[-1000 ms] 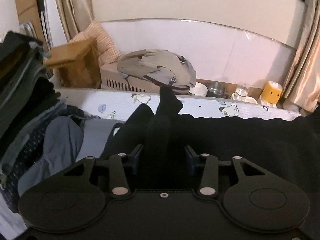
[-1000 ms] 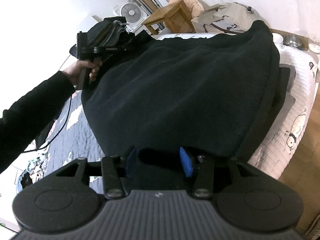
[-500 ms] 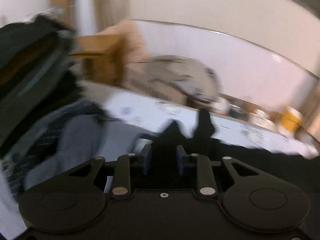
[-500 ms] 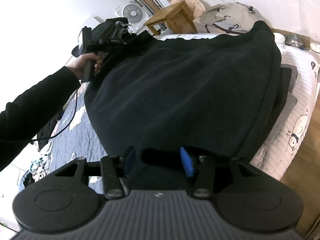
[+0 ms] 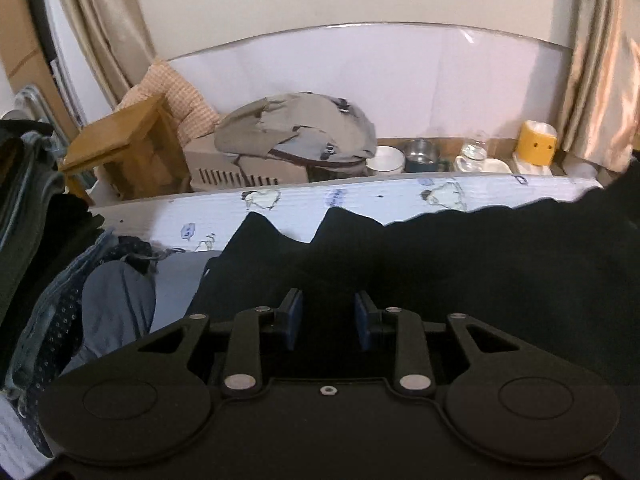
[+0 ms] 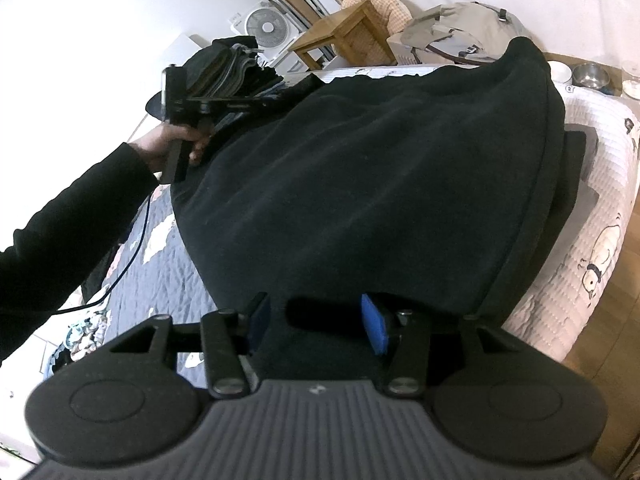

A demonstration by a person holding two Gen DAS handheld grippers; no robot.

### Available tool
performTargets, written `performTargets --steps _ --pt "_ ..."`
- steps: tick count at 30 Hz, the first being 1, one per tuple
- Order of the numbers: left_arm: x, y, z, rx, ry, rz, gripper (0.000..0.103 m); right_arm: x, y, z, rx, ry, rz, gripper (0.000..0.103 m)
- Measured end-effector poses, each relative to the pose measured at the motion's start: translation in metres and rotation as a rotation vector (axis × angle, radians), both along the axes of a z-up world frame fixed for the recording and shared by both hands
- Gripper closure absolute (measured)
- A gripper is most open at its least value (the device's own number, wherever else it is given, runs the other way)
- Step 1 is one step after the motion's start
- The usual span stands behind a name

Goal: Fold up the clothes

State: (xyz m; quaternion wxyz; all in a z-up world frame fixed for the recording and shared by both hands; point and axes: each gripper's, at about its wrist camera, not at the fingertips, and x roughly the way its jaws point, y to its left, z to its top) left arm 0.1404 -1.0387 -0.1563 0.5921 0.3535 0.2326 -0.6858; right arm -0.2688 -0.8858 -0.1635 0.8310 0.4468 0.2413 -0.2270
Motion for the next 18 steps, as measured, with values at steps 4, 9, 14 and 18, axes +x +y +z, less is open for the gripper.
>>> performTargets --steps 4,9,14,18 --pt "0.007 -0.009 -0.003 0.011 0.021 0.037 0.076 -0.001 0.000 0.000 0.007 -0.005 -0.001 0.053" --pt "0.014 -0.009 0.011 -0.019 0.034 0.067 0.090 0.000 0.000 0.000 0.010 -0.009 -0.001 0.053" --pt "0.054 -0.012 0.039 -0.139 0.176 0.201 0.091 -0.001 0.000 -0.001 0.014 -0.017 -0.004 0.053" --pt "0.077 -0.036 0.025 -0.063 0.181 0.294 0.090 -0.002 0.001 -0.003 0.020 -0.025 -0.007 0.053"
